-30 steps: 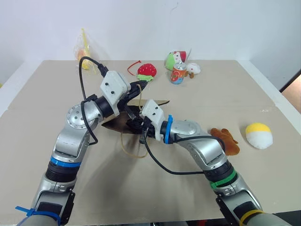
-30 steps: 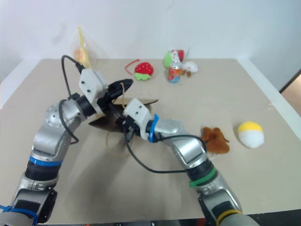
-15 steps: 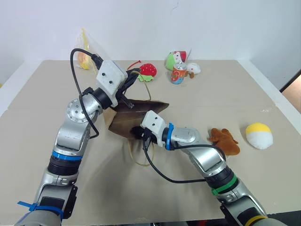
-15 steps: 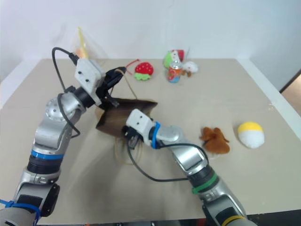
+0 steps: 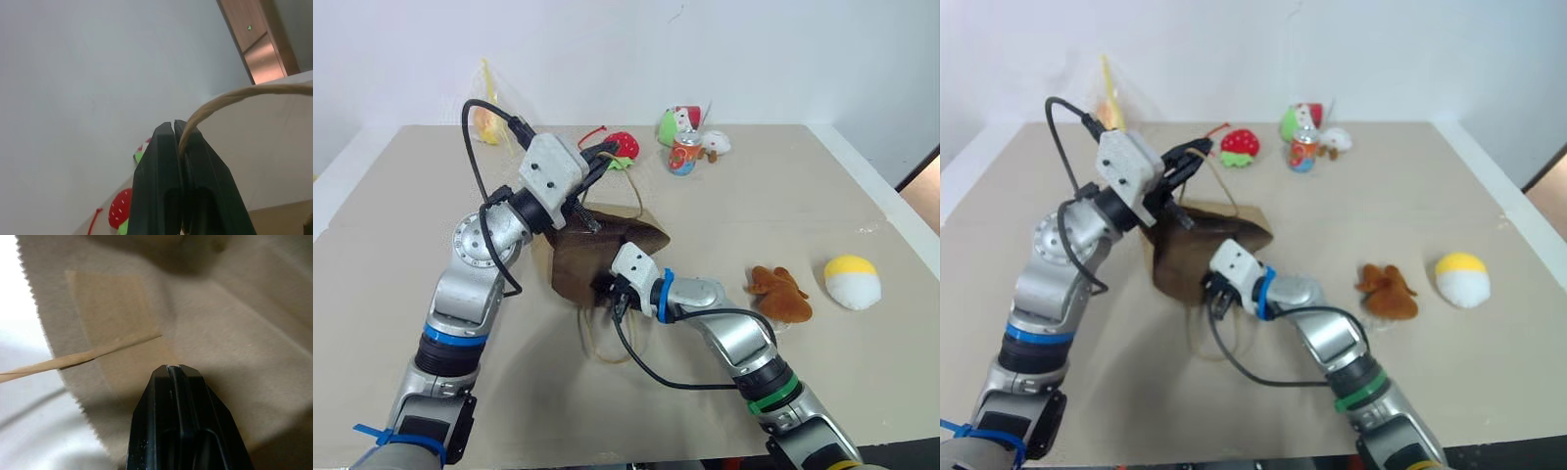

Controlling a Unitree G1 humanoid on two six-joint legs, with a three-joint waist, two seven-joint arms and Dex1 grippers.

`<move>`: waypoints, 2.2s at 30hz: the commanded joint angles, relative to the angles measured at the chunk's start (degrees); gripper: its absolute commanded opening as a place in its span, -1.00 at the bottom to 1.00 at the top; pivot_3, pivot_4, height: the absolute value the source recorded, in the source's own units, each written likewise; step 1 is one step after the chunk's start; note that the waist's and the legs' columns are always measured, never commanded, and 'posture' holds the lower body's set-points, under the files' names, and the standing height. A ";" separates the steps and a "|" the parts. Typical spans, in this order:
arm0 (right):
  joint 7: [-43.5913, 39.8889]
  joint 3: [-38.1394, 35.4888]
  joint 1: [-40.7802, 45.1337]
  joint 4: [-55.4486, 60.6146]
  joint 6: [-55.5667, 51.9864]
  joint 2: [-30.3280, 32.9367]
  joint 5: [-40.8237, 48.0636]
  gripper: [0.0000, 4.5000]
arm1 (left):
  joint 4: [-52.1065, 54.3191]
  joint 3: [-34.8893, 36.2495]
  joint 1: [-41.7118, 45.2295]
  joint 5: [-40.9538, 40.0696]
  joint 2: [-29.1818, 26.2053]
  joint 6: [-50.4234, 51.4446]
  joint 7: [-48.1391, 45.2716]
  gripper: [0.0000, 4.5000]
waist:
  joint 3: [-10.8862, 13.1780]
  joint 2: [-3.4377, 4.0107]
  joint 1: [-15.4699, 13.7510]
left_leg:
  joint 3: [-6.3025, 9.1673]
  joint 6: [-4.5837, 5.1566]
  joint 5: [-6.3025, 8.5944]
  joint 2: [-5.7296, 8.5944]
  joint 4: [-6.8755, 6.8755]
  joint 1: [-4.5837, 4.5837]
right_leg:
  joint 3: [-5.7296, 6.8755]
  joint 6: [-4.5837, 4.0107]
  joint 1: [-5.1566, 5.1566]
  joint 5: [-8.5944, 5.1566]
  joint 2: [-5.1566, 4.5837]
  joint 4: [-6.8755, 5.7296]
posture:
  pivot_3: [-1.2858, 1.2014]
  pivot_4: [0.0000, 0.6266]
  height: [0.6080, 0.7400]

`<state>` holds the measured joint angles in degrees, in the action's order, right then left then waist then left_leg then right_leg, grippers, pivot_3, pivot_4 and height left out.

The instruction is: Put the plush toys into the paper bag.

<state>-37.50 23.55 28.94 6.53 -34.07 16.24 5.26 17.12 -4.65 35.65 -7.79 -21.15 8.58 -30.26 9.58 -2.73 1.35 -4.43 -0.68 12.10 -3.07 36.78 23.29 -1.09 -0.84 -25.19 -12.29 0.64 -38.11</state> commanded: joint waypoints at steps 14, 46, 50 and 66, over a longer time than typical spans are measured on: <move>0.31 -1.39 1.63 -2.91 2.10 -0.79 -1.54 -0.99 | 15.39 1.71 -2.74 -6.71 -0.58 1.92 -1.43 -1.00 | 0.00 0.00 0.03 | 0.01 0.00 0.00 0.02 0.00 0.00 | -0.01 0.01 0.00 0.00 0.03 0.00 | 0.03 -0.52 1.00; -4.41 1.37 -0.41 -5.55 5.21 0.94 -3.91 -0.99 | 17.83 1.89 -5.88 -5.30 -2.50 -0.22 -1.43 -1.00 | -0.02 -0.02 0.03 | -0.01 0.00 0.00 0.00 -0.02 -0.12 | -0.01 0.00 0.06 -0.01 0.06 0.01 | 0.03 -0.52 1.00; -4.62 1.34 -0.45 -5.60 5.40 1.17 -4.03 -0.99 | 18.13 1.95 -3.94 -6.19 -2.12 0.39 -1.31 -1.00 | -0.02 -0.02 0.04 | -0.02 0.00 0.00 0.01 -0.03 -0.12 | -0.03 0.00 0.06 -0.01 0.06 0.01 | 0.03 -0.52 1.00; -8.39 -5.62 -1.70 6.50 -0.74 4.17 3.95 -0.59 | 14.17 1.09 -9.53 -6.01 -2.43 4.28 -0.60 -1.00 | -0.02 -0.02 -0.01 | 0.00 0.00 0.00 0.01 -0.03 -0.10 | -0.01 -0.01 0.05 -0.01 0.05 0.01 | 0.03 -0.52 1.00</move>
<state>-43.49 22.09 27.50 5.80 -31.90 18.44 4.81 30.66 -3.64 26.55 -14.52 -23.48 13.76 -31.60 9.56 -2.76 1.33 -4.42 -0.68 12.10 -3.07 36.74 23.23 -1.10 -0.84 -25.14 -12.32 0.66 -38.09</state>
